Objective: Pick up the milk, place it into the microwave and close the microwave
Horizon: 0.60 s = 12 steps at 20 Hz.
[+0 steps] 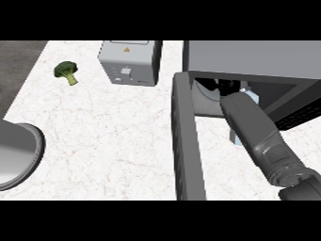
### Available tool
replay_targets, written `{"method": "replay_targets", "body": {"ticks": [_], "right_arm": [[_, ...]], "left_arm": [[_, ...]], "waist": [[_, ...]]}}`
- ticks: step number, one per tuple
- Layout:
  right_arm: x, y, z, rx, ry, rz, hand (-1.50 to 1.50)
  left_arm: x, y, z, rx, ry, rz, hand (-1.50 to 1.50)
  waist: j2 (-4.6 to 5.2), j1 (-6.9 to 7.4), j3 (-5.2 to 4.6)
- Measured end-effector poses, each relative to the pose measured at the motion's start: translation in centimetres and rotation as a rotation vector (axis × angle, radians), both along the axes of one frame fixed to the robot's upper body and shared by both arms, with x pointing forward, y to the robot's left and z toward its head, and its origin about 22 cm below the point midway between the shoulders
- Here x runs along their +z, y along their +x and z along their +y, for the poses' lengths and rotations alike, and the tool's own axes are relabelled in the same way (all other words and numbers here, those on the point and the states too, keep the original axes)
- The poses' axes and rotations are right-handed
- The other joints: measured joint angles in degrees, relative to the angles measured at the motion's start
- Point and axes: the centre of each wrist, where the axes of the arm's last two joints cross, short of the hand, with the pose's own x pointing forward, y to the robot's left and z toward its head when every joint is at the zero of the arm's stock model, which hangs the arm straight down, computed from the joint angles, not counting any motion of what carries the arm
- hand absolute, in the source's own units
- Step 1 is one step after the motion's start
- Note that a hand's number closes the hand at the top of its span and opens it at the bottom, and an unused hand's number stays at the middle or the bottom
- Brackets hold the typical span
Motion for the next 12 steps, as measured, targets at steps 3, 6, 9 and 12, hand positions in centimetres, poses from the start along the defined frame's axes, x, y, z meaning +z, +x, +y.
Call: {"method": "replay_targets", "body": {"ticks": [3, 6, 9, 12], "right_arm": [[0.2, 0.1, -0.1, -0.06, -0.028, -0.002, 1.5], [0.5, 0.4, -0.9, -0.109, -0.028, -0.006, 1.5], [0.7, 0.6, -2.0, -0.151, -0.022, -0.007, 1.5], [0.5, 0.5, -3.1, -0.194, -0.02, 0.003, 1.5]], "left_arm": [[0.1, 0.4, 0.1, -0.004, 0.006, -0.005, -1.5], [0.2, 0.8, 0.0, -0.011, 0.009, -0.008, -1.5], [0.2, 1.1, 0.1, -0.021, 0.017, -0.008, -1.5], [0.0, 1.3, 0.1, -0.031, 0.017, -0.005, -1.5]], "waist": [[0.22, 0.24, 0.02], [0.46, 0.51, 0.06], [0.77, 0.95, 0.1], [1.0, 1.27, 0.11]]}}
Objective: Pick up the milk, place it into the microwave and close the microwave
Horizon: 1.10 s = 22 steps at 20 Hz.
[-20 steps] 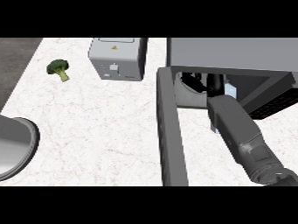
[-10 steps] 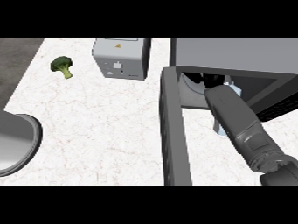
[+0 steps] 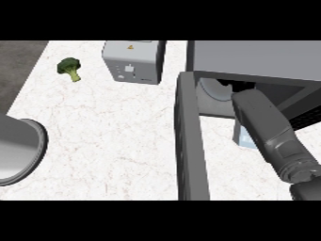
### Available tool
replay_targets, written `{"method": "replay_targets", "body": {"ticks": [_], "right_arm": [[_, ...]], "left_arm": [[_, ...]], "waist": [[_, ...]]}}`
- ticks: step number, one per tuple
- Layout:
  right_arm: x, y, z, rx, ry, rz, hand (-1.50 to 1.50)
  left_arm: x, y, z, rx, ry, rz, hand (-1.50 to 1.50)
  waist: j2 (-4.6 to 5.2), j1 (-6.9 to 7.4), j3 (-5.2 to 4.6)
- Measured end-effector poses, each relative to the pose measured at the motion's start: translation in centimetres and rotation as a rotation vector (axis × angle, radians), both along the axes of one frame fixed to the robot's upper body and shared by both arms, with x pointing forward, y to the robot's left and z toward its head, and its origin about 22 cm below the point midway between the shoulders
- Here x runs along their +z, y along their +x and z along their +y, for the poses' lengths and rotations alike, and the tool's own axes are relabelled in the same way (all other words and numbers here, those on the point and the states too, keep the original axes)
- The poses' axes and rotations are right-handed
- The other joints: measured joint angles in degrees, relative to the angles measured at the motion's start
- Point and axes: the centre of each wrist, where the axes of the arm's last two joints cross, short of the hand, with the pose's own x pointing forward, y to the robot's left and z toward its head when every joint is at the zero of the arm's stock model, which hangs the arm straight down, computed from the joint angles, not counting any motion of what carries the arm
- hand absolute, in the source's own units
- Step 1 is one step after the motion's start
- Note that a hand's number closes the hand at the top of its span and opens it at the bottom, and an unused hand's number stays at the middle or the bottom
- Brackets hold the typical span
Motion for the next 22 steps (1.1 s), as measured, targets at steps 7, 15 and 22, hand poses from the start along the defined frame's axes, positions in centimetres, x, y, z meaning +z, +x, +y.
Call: {"method": "replay_targets", "body": {"ticks": [7, 15, 22], "right_arm": [[-0.4, -0.3, -3.0, -0.05, -0.02, 0.029, 1.5], [-0.7, -0.6, -4.6, -0.09, -0.079, 0.067, -1.5], [-0.9, -0.6, -3.5, -0.075, -0.127, 0.074, -1.5]], "left_arm": [[-0.4, 1.0, -0.2, -0.004, -0.004, 0.004, -1.5], [-0.5, 1.8, -0.7, -0.019, -0.008, 0.005, -1.5], [-0.8, 2.4, -0.4, -0.025, -0.003, 0.017, -1.5]], "waist": [[0.5, 0.55, 0.08], [0.97, 1.78, 0.13], [1.05, 2.35, 0.13]]}}
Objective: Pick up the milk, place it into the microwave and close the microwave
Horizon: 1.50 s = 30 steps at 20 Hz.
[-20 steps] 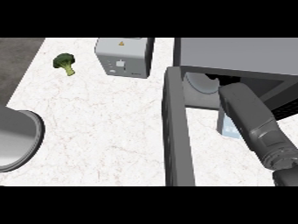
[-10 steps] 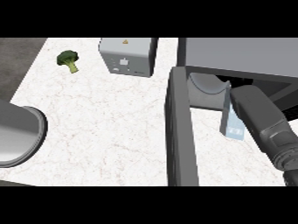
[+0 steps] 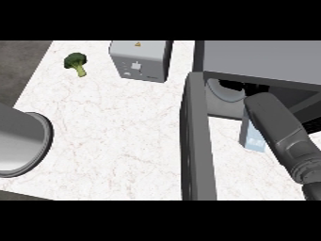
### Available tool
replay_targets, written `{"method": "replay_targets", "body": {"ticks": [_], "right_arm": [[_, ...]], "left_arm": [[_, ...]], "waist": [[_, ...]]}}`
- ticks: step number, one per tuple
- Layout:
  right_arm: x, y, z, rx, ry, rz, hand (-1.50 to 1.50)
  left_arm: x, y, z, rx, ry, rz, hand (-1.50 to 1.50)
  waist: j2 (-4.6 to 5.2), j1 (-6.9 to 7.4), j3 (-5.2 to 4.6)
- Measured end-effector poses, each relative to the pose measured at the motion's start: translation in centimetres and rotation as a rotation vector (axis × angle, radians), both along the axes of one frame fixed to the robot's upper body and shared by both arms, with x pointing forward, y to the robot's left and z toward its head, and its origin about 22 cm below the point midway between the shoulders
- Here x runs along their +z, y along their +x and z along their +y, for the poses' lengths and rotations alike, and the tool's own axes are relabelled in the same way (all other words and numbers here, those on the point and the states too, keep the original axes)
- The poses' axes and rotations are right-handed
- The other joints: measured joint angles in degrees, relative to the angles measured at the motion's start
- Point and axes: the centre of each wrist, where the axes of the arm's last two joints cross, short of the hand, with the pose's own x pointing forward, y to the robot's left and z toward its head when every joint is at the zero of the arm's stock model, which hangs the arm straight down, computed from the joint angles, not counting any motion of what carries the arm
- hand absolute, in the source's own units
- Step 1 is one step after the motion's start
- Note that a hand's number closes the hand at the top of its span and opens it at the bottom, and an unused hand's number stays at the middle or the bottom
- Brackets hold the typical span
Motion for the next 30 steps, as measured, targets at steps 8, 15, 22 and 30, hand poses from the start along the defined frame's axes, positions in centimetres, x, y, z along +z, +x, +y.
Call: {"method": "replay_targets", "body": {"ticks": [8, 15, 22, 30], "right_arm": [[-0.1, 0.0, 1.7, 0.017, -0.016, -0.019, -1.5], [0.2, 0.3, 2.7, 0.047, -0.026, -0.015, -1.5], [-0.3, 0.0, 3.3, 0.071, -0.011, -0.004, -1.5], [-1.1, -0.5, 2.8, 0.1, 0.038, 0.0, -1.5]], "left_arm": [[-0.3, 0.4, 0.1, -0.006, 0.004, 0.0, -1.5], [-0.8, 0.9, 0.3, -0.015, 0.002, 0.002, -1.5], [-1.0, 1.1, 0.4, -0.008, 0.002, -0.005, -1.5], [-1.2, 0.4, 0.2, 0.011, 0.01, -0.009, -1.5]], "waist": [[-0.11, 0.11, 0.0], [-0.35, -0.31, -0.06], [-0.7, -1.07, -0.06], [-1.39, -2.31, -0.07]]}}
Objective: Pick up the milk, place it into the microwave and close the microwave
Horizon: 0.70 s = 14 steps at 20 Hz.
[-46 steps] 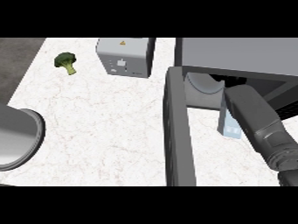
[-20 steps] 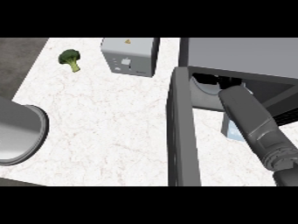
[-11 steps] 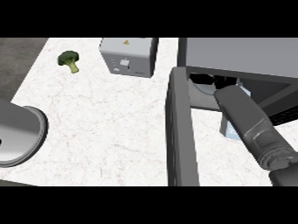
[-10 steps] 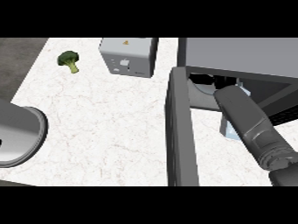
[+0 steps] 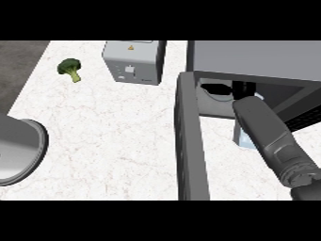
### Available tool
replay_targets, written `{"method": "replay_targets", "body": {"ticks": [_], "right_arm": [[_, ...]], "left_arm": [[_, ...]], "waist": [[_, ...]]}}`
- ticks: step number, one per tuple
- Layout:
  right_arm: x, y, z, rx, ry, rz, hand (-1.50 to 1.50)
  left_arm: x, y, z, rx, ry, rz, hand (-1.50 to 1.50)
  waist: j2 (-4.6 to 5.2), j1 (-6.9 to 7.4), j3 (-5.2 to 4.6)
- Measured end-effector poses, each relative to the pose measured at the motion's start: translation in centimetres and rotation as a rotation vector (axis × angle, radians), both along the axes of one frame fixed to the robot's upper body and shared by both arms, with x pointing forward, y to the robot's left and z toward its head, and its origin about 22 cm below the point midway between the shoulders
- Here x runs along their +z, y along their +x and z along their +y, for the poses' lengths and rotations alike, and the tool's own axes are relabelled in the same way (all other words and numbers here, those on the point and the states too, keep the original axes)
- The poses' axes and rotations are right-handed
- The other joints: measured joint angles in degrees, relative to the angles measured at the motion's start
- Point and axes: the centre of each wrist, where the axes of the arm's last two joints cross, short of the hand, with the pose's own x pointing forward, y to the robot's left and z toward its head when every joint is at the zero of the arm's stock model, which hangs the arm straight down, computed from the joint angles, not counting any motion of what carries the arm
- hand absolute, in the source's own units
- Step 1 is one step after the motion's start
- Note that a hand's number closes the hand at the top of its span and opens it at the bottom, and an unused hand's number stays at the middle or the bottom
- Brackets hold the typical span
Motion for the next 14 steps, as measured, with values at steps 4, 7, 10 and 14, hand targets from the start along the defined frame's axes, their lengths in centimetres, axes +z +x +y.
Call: {"method": "replay_targets", "body": {"ticks": [4, 7, 10, 14], "right_arm": [[-0.8, -0.5, -0.7, 0.034, 0.032, 0.011, -1.5], [-1.2, -0.8, -0.8, 0.08, 0.088, 0.008, -1.5], [-2.3, -1.5, -0.7, 0.131, 0.148, 0.022, -1.5], [-3.8, -2.6, -0.3, 0.185, 0.229, 0.028, -1.5]], "left_arm": [[-0.1, -0.5, 0.0, 0.005, -0.002, 0.001, -1.5], [-0.1, -0.9, -0.5, 0.0, -0.001, 0.005, -1.5], [-0.3, -1.8, -1.1, -0.002, -0.009, 0.008, -1.5], [0.1, -2.4, -1.8, -0.006, 0.004, 0.012, -1.5]], "waist": [[-0.29, -0.7, 0.0], [-0.53, -1.23, 0.0], [-0.82, -1.67, -0.02], [-1.26, -2.77, -0.06]]}}
